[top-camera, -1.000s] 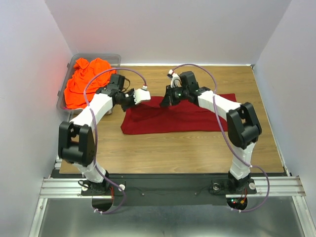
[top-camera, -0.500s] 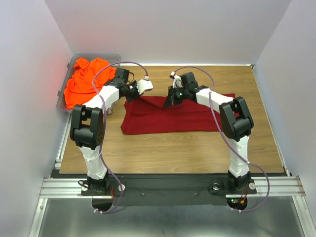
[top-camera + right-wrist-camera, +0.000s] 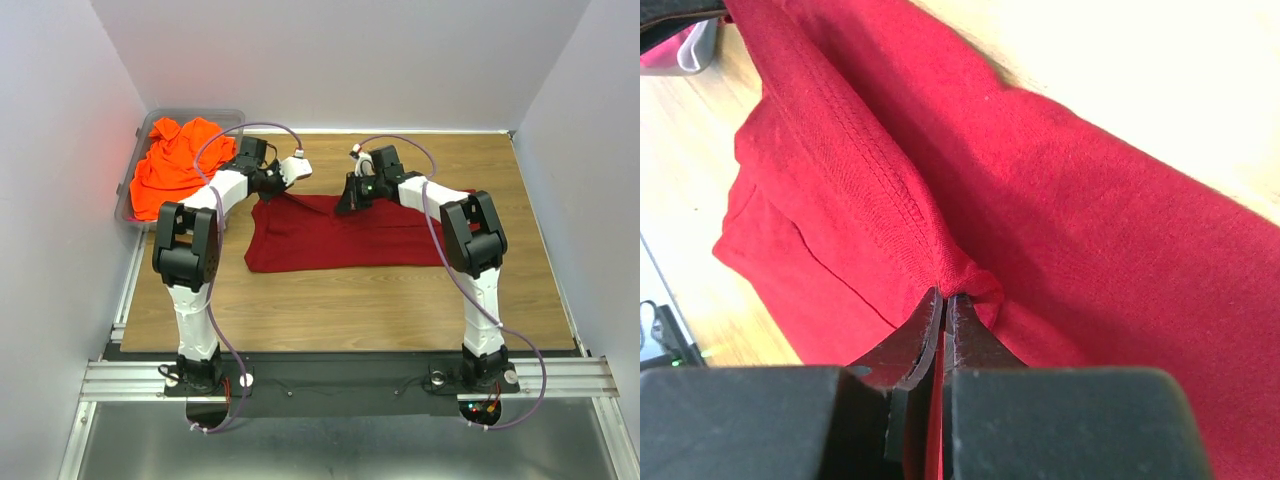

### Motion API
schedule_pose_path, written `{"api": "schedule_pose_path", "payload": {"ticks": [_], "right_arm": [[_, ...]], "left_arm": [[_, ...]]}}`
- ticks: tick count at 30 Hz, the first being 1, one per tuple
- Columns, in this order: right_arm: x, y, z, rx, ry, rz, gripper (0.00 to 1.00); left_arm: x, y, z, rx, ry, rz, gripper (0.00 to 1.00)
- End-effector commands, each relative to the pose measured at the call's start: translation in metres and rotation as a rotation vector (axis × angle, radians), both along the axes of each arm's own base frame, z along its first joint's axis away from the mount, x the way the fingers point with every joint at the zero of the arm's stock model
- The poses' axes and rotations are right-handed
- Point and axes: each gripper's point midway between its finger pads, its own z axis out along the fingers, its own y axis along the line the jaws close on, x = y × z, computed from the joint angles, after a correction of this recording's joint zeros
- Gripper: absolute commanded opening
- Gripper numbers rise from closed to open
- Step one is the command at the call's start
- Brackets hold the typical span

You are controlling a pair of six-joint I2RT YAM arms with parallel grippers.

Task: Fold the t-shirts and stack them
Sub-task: Fold the tshirt

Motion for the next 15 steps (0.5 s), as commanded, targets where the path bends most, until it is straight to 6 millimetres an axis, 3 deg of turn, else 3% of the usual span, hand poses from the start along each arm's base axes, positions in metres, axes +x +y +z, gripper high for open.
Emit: {"api": "schedule_pose_path", "payload": {"ticks": [1,4,7,9,15], "right_arm": [[0.008,0.004,0.022,0.064,-0.015,0.013,0.01],[0.001,0.004,0.028,0.077,-0.008,0.025,0.01],[-0.007,0.002,0.032,0.083,-0.003,0.035,0.00],[-0.010,0.001,0.031,0.080,-0.002,0.044,0.01],[-0.019,-0.003,0.017,0.054,0.030,0.058,0.01]], "left_arm": [[0.008,0.006,0.035,-0.001,-0.060,0.040,0.00],[-0.009,0.007,0.054,-0.011,-0.067,0.046,0.00],[-0.031,0.004,0.056,0.008,-0.042,0.049,0.00],[-0.043,-0.002,0.051,0.020,-0.023,0.041,0.00],[-0.085,-0.009,0.013,0.057,0.096,0.029,0.01]]}}
